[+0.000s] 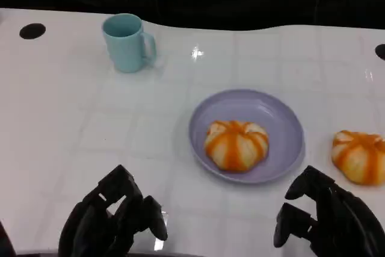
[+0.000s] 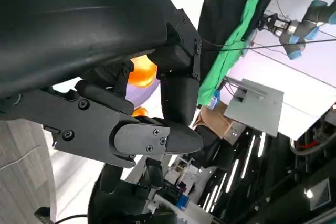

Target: Grasp the bread from the table and place it into the plate.

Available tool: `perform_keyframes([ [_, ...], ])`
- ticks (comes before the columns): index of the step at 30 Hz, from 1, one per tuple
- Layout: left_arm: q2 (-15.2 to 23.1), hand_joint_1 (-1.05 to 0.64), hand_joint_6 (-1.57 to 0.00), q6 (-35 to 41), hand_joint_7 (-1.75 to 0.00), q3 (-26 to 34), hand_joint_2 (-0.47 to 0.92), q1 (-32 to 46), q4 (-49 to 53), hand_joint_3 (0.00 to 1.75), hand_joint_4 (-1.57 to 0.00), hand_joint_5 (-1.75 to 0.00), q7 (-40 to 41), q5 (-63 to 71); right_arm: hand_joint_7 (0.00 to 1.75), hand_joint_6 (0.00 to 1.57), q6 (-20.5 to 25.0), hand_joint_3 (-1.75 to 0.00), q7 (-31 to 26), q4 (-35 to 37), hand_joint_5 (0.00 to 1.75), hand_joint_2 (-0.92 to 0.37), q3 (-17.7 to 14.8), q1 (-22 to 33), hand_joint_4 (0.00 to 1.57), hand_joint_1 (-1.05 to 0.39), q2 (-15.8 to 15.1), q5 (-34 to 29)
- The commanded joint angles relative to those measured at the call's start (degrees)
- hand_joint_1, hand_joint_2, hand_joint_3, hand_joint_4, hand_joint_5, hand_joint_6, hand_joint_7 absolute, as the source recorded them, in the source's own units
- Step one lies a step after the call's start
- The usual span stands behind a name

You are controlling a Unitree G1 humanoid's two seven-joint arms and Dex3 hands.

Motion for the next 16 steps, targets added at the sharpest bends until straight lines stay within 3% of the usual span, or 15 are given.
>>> perform_keyframes([
  [1,0.52,-0.54,-0.53,-0.94,-1.75,0.53,0.92,-0.18,1.06,0.37,-0.77,-1.75,-0.52,0.34,1.74,0.48,-0.04,-0.5,-0.19,-0.25,1.75,-0.92,-0.73,-0.22,0.77,-0.53,-0.53,0.54],
  [16,-0.04,-0.54,-0.54,-2.72,-1.75,0.63,0.92,-1.35,3.65,0.34,-0.78,-1.75,-0.33,0.92,1.75,0.46,-0.22,-0.51,-0.03,0.37,1.75,-0.92,-1.09,-0.49,0.76,-0.54,-1.11,0.12],
])
